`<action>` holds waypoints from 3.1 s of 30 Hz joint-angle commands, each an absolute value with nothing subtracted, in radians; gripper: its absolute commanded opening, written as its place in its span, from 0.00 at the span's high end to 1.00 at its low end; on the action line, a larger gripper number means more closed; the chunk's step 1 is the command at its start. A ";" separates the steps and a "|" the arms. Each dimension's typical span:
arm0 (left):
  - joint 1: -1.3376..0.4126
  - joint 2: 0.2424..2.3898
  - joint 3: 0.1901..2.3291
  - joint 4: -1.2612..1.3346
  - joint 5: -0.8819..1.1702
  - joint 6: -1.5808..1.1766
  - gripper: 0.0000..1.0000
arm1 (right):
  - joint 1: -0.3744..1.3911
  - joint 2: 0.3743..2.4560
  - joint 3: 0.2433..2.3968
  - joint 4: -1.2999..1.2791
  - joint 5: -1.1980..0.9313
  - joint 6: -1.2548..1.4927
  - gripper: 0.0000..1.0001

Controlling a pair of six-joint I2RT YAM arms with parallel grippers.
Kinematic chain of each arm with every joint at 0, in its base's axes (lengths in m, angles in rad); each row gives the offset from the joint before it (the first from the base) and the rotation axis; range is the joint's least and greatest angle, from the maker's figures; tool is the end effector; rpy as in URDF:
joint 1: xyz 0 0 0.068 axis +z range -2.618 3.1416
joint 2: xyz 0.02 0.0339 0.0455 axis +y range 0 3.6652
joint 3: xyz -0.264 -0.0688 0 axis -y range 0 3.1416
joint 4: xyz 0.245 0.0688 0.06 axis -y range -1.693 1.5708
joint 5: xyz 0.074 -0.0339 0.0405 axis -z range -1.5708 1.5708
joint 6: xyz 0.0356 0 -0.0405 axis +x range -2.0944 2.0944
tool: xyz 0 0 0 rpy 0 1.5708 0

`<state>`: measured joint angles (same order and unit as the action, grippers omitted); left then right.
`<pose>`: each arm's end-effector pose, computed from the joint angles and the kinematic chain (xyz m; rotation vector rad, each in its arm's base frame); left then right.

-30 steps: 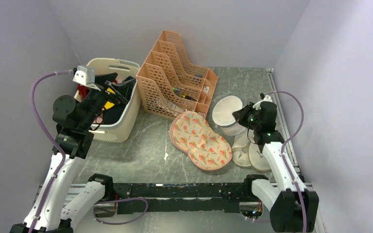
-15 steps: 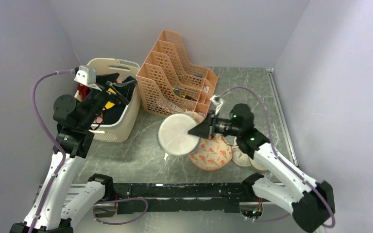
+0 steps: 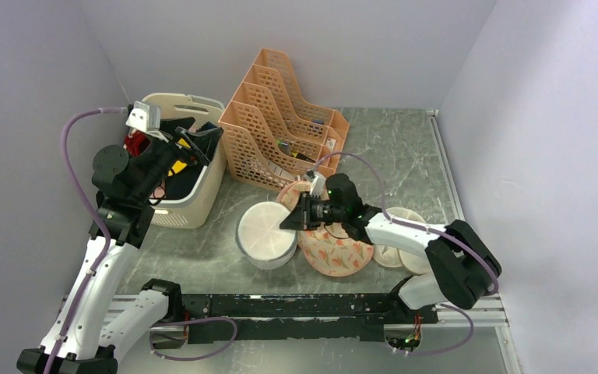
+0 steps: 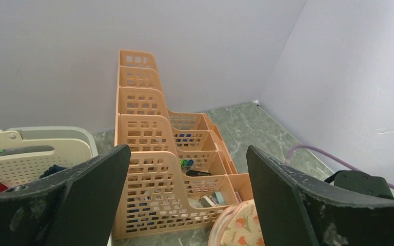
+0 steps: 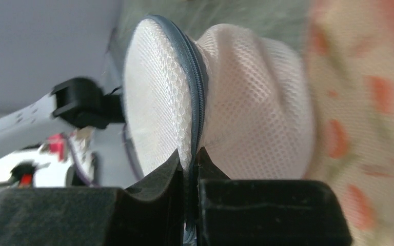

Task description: Unzip the laundry bag and remove the bra

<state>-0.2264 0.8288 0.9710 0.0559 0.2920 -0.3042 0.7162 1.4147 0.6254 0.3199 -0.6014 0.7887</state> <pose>0.1747 -0.0508 0.4235 0.1951 1.3975 -0.6416 0.2027 0.2031 0.1959 -0.3520 2.2988 1.4760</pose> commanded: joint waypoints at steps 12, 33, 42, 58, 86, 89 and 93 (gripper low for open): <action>-0.235 0.821 0.982 0.084 0.335 -0.296 0.05 | 0.020 0.897 0.450 -0.280 0.038 0.636 1.00; -0.238 0.848 0.977 0.090 0.344 -0.304 0.05 | 0.428 0.871 0.626 0.006 -0.767 0.708 1.00; -0.236 0.863 0.982 0.083 0.345 -0.301 0.05 | 0.724 1.067 0.536 0.021 -0.652 0.788 1.00; -0.235 0.867 0.979 0.079 0.335 -0.297 0.05 | 0.364 0.679 0.575 -0.620 0.366 0.854 1.00; -0.245 0.907 1.005 -0.479 0.466 -0.394 0.05 | 0.683 1.148 0.512 0.554 -0.737 0.914 1.00; -0.245 0.915 0.979 -0.510 0.474 -0.436 0.05 | 0.672 1.252 0.548 0.565 -0.761 0.877 1.00; -0.246 0.962 0.935 -0.515 0.530 -0.478 0.05 | 0.608 1.373 0.585 0.482 -0.799 0.807 1.00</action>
<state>-0.2379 0.9245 0.9707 -0.4625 0.4526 -0.4217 0.6613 1.3064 0.5327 0.4694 -0.7456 0.8669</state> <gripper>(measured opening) 0.956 0.060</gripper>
